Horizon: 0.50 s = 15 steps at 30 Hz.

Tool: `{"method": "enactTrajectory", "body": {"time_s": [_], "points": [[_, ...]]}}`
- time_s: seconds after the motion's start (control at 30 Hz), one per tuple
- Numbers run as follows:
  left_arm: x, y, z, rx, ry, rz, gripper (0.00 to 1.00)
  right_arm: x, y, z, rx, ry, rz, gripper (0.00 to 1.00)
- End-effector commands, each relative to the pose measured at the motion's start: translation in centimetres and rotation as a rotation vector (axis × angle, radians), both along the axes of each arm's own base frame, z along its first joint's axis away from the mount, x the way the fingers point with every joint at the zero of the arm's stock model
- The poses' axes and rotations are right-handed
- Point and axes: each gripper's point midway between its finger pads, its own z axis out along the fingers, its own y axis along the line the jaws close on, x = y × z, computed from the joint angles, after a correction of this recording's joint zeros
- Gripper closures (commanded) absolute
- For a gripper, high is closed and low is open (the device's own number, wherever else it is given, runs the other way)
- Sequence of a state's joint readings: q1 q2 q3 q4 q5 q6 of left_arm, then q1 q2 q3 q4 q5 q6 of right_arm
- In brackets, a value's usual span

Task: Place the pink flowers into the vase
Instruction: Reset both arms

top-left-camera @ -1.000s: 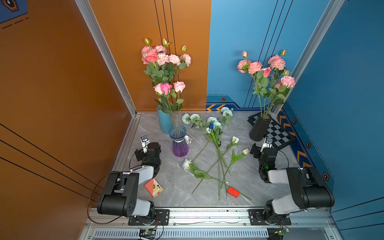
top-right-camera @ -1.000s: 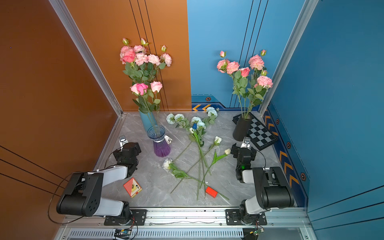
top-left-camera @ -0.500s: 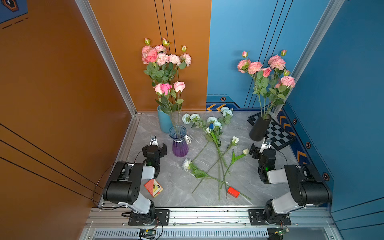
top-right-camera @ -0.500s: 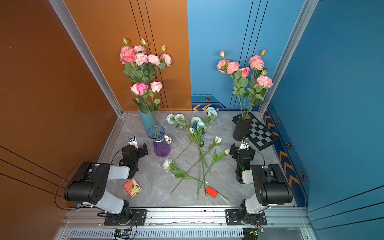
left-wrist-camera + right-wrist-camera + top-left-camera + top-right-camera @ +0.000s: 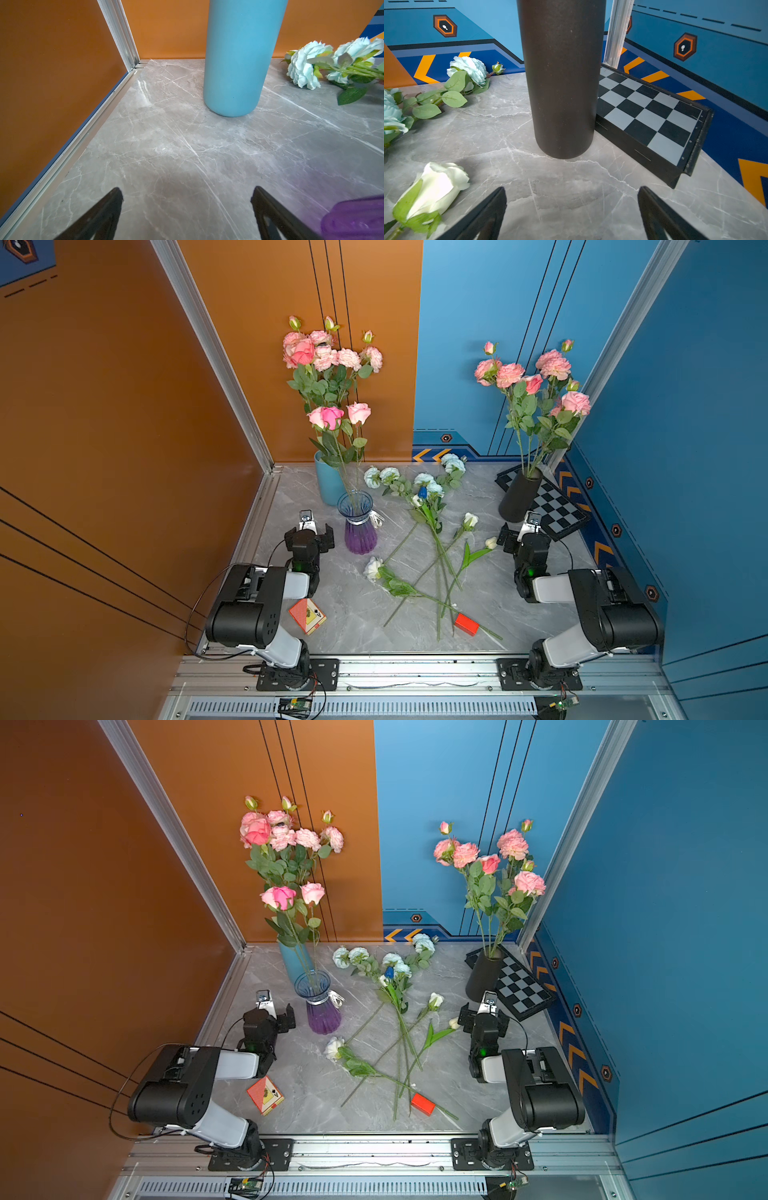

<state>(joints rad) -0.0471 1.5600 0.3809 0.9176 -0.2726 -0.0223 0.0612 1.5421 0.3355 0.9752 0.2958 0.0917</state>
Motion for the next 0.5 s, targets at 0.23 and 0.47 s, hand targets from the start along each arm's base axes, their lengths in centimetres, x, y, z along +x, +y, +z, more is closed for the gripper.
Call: {"method": "enactTrajectory", "body": {"time_s": [0.23,0.47], "points": [[-0.31,0.09,0.02,0.011,-0.005,0.013,0.01,0.21,0.69,-0.09,-0.04,0.02,0.024,0.0],[-0.31,0.06,0.03,0.01,-0.005,0.012,0.01,0.35,0.73,-0.1,-0.034,0.023,0.033,0.0]]}}
